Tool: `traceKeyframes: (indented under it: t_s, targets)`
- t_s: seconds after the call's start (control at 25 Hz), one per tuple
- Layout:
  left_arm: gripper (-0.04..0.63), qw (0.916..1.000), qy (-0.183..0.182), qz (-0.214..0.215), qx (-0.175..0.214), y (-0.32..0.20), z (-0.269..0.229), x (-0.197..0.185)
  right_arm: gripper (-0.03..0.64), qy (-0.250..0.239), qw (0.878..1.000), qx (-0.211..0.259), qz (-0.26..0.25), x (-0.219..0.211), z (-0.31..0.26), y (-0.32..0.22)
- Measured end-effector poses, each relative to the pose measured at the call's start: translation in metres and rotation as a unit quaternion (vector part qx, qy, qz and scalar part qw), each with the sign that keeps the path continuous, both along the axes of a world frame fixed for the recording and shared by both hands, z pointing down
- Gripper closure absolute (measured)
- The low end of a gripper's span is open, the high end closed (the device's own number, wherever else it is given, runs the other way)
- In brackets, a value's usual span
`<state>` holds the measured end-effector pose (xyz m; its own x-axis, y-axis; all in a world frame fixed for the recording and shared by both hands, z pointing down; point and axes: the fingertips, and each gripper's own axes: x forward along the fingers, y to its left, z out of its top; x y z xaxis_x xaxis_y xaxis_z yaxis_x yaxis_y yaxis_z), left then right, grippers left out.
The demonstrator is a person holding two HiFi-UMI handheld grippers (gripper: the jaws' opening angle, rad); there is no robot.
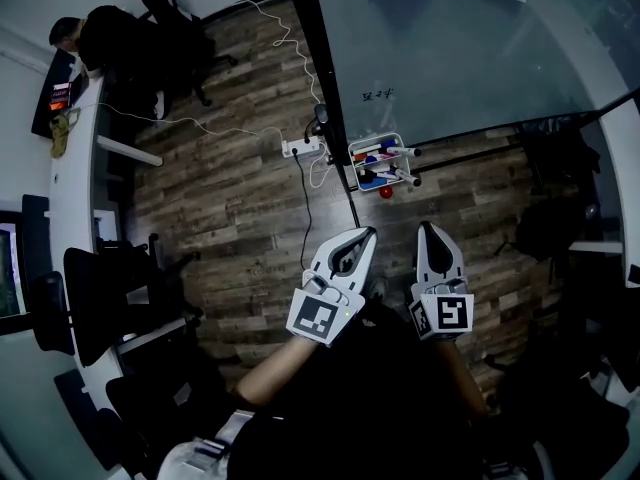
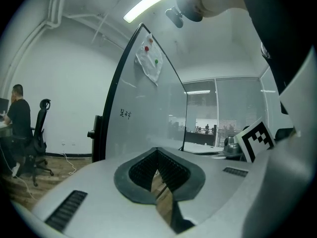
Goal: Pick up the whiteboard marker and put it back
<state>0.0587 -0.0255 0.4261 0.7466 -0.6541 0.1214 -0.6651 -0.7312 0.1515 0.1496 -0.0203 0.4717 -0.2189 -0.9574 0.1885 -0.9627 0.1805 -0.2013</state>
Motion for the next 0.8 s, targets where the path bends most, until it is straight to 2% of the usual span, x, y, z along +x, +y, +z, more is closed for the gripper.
traceKeyframes:
  t_s: [0.8]
  targets:
    - [0.588,0.9994,-0.006,-0.010,-0.033,-0.033,0.024,0.006,0.598,0.003,0.999,-0.033,0.005,0.011,0.038,-0.048]
